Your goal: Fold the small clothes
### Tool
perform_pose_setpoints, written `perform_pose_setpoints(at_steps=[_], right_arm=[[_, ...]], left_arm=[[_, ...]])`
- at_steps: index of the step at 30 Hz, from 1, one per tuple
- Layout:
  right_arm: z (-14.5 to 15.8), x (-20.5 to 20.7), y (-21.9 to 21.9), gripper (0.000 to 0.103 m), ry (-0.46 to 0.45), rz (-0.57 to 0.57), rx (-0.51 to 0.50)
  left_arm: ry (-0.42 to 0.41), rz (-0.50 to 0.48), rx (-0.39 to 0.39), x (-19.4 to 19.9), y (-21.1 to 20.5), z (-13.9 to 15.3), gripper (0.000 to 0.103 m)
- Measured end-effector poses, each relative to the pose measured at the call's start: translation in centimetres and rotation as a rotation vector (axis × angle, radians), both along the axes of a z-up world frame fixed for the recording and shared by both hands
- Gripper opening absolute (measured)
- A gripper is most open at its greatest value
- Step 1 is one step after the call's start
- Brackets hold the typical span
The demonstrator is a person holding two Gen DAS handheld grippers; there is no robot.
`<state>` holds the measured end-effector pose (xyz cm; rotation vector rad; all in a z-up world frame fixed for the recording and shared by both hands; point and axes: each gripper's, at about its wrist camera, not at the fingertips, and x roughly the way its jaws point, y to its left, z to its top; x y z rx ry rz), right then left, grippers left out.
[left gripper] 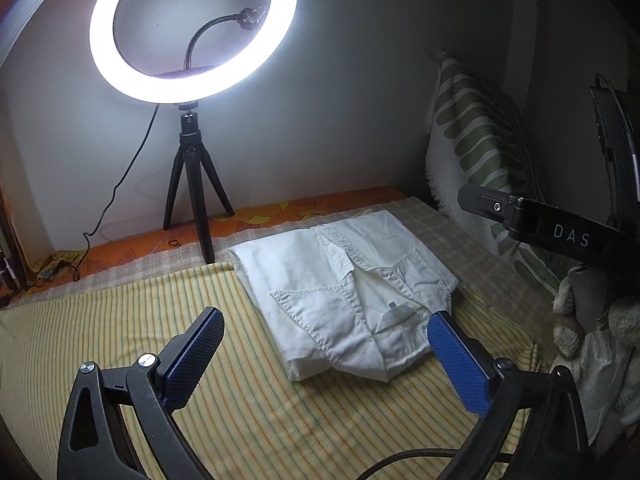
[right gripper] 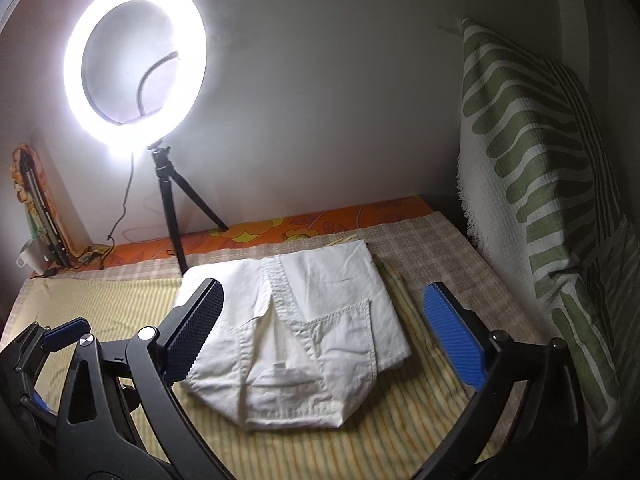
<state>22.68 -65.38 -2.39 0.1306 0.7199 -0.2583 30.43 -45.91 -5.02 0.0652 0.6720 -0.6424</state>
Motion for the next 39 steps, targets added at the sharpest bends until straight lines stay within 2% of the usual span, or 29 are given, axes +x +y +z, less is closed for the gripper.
perform_pose_setpoints(at_steps=[5, 12, 15, 21, 26, 34, 39], right_arm=[[0.8, -3.2, 2.6, 0.103, -0.011, -0.019, 0.036], [1.9, -7.4, 7.4, 0.103, -0.026, -0.026, -0.010], [2.0, -9.0, 9.2, 0.103, -0.040, -0.014, -0.018], [1.0, -11.5, 12.2, 0.103, -0.040, -0.013, -0.022], [-0.4, -12.8, 14.0, 0.103, 0.000, 0.014, -0.030], [-0.4, -14.5, 14.6, 0.103, -0.034, -0.020, -0.005], [-0.4, -15.2, 14.7, 0.103, -0.045, -0.029, -0.008]], left_arm=[[0.016, 0.008, -0.015, -2.7, 3.2, 0.9, 0.103], [0.028, 0.001, -0.027, -6.9, 7.3, 1.7, 0.103], [0.008, 0.008, -0.025, -8.7, 8.7, 1.9, 0.103], [-0.012, 0.002, 0.018, -11.7, 10.6, 1.4, 0.103], [-0.045, -0.004, 0.064, -13.7, 11.7, 0.8, 0.103], [-0.060, 0.016, 0.123, -14.9, 12.3, 0.2, 0.103], [-0.024, 0.018, 0.169, -14.9, 12.4, -1.2, 0.103]])
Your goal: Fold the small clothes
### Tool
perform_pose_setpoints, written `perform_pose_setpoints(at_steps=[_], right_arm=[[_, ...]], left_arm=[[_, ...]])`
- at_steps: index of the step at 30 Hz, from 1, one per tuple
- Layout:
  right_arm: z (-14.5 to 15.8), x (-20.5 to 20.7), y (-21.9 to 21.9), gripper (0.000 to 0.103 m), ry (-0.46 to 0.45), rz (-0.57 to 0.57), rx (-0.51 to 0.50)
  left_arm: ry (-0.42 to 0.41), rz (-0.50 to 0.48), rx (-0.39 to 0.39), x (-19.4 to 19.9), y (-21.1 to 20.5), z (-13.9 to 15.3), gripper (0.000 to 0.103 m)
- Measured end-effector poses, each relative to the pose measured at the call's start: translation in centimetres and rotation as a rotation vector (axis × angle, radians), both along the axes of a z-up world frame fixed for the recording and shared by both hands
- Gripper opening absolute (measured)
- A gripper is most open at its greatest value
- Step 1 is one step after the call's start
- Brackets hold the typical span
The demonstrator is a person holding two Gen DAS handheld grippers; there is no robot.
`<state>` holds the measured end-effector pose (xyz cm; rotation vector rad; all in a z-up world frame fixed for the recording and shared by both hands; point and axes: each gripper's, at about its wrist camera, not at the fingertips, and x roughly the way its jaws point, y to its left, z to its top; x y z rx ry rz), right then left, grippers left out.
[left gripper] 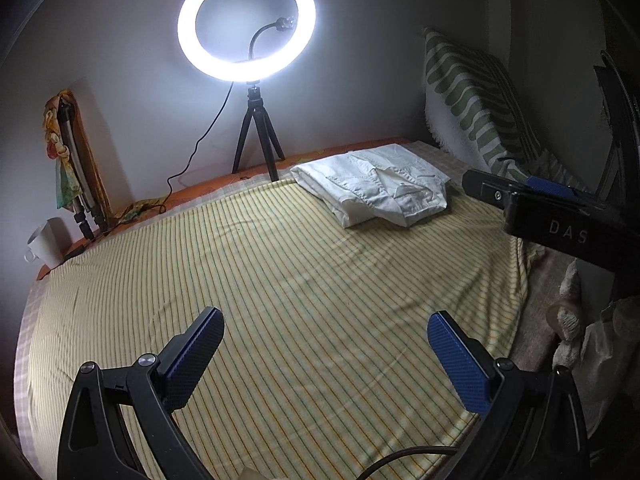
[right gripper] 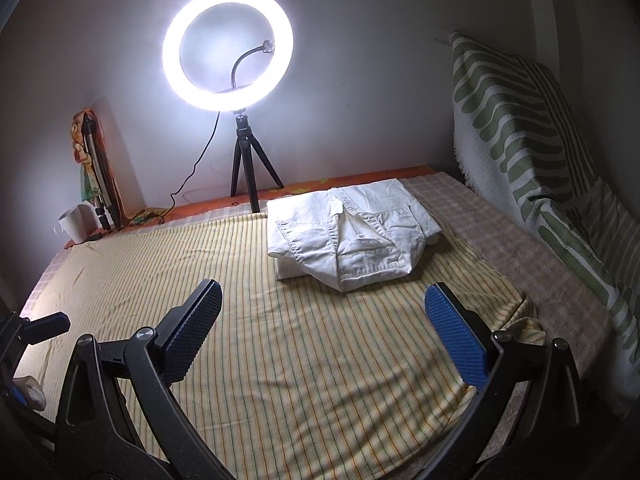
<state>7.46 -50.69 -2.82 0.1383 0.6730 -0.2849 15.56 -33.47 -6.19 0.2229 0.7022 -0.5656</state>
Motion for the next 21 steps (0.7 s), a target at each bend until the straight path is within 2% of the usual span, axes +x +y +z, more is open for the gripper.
perform_pose_setpoints(at_steps=[13, 21], right_arm=[[-1.0, 0.2, 0.8, 0.103, 0.031, 0.025, -0.031], [-1.1, 0.4, 0.7, 0.103, 0.032, 0.021, -0.029]], left_arm=[[-0.018, 0.007, 0.051, -0.6, 0.2, -0.8, 0.103], [-0.014, 0.009, 0.052, -0.4, 0.2, -0.9, 0.103]])
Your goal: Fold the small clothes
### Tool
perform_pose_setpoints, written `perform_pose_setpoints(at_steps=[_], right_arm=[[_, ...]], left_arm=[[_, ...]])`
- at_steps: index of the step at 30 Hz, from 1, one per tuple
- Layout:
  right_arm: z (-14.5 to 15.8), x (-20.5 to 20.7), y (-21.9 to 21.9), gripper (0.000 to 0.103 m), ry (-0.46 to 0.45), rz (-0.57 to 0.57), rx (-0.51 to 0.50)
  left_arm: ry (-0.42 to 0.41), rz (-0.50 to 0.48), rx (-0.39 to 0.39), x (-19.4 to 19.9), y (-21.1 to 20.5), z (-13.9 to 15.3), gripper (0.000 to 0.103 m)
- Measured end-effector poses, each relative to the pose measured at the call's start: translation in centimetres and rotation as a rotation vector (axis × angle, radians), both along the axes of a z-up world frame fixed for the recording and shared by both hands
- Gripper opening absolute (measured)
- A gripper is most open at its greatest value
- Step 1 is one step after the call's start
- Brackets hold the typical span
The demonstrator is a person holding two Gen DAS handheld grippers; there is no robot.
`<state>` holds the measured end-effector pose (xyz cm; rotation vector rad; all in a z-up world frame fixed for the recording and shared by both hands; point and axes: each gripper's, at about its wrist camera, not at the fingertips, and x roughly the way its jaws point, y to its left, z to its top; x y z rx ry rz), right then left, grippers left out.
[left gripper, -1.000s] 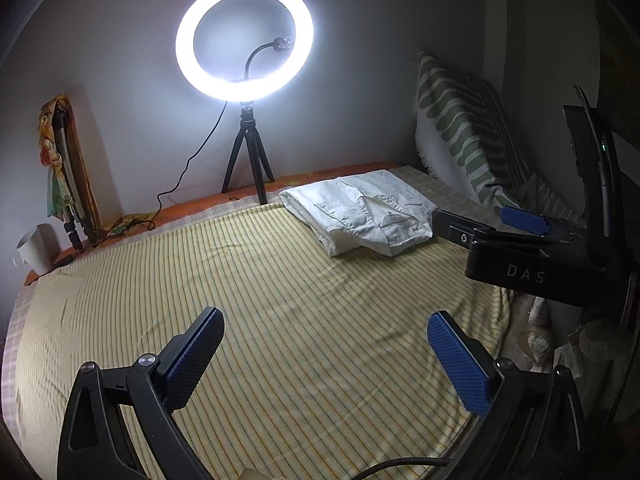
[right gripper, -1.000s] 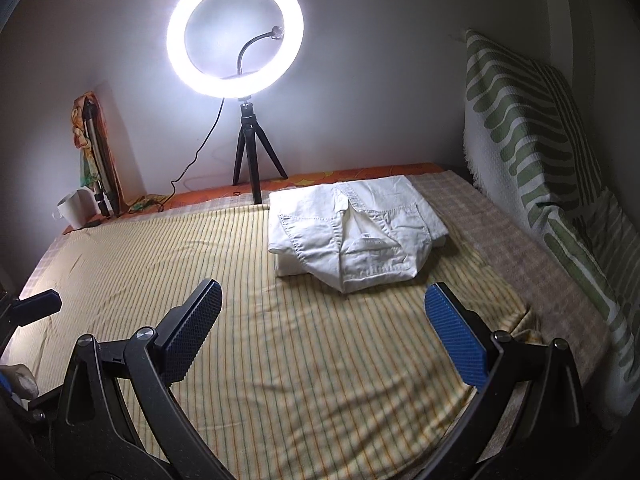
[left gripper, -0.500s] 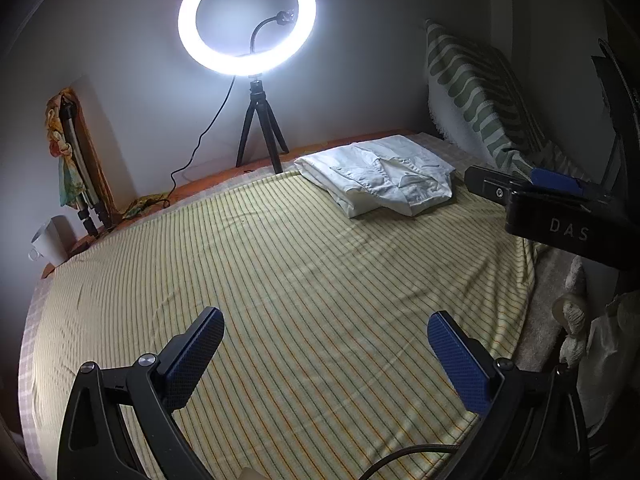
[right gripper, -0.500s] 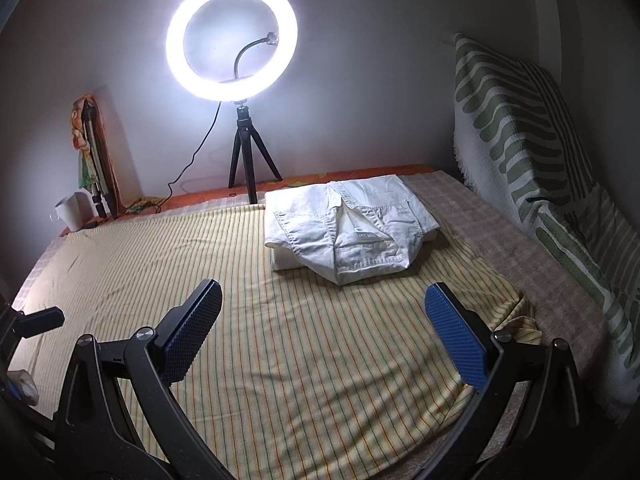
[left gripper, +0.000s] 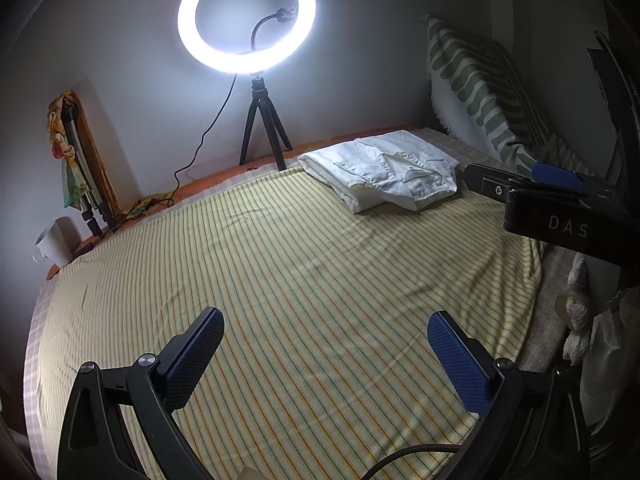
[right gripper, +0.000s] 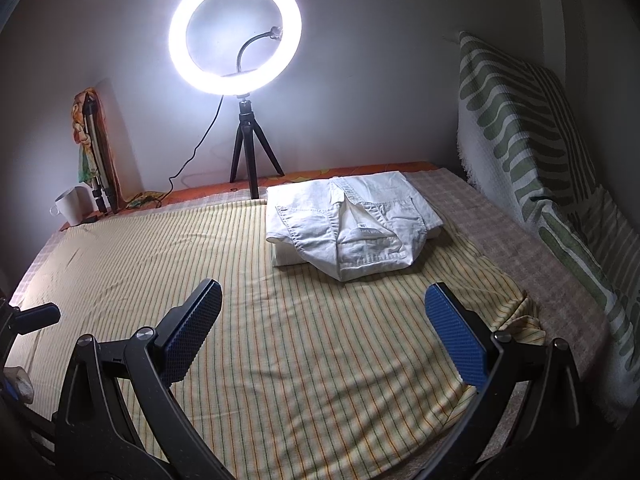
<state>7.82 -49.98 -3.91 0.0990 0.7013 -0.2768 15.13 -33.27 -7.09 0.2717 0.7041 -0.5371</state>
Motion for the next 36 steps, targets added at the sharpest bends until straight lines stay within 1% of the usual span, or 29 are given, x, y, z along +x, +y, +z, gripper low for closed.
perform_pose_setpoints(at_steps=[20, 36], right_arm=[[-0.16, -0.17, -0.24, 0.103, 0.003, -0.003, 0.012], [-0.50, -0.45, -0.10, 0.103, 0.009, 0.000, 0.020]], left_arm=[[-0.016, -0.002, -0.010, -0.04, -0.28, 0.40, 0.103], [-0.012, 0.002, -0.021, -0.05, -0.36, 0.60, 0.103]])
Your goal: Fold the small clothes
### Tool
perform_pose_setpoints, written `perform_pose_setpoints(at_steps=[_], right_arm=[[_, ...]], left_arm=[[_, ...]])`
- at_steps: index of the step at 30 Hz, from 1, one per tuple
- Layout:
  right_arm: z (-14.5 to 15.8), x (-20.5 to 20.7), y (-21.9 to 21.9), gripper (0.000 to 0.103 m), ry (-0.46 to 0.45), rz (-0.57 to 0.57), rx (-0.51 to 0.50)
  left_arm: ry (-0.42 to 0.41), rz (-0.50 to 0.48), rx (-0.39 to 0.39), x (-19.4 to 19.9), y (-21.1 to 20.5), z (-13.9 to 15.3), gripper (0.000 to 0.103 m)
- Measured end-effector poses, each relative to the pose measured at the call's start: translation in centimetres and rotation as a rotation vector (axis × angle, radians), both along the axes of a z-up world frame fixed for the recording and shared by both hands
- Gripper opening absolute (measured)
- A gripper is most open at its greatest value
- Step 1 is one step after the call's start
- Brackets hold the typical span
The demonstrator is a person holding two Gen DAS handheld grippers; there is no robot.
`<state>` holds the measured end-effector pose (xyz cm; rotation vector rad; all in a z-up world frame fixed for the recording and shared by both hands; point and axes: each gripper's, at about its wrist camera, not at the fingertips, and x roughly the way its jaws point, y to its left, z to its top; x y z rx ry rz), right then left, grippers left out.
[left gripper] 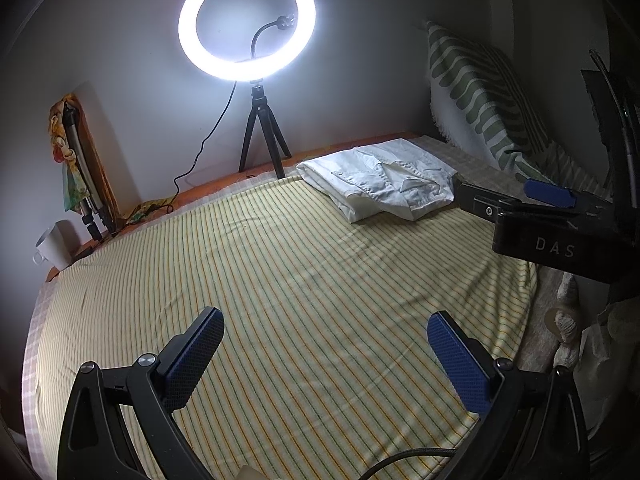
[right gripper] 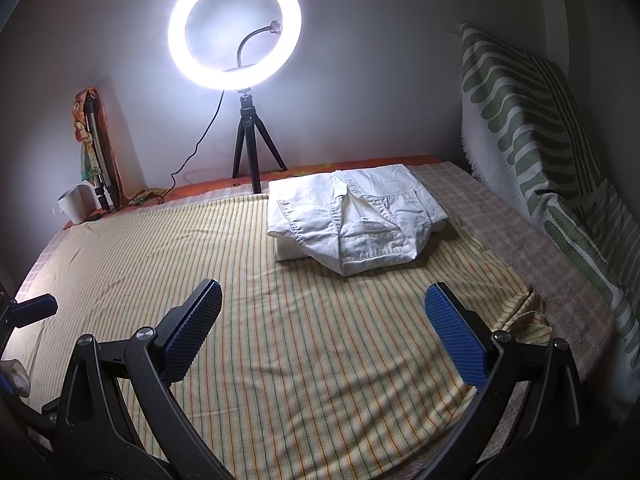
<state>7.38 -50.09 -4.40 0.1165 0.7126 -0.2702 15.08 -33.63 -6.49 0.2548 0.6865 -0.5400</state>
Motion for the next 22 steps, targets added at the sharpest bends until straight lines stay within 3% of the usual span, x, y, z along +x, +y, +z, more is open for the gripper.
perform_pose_setpoints(at_steps=[22], right_arm=[[0.01, -0.45, -0.85, 0.103, -0.003, -0.018, 0.032]], left_arm=[[-0.008, 0.020, -0.030, 0.01, -0.26, 0.28, 0.103]])
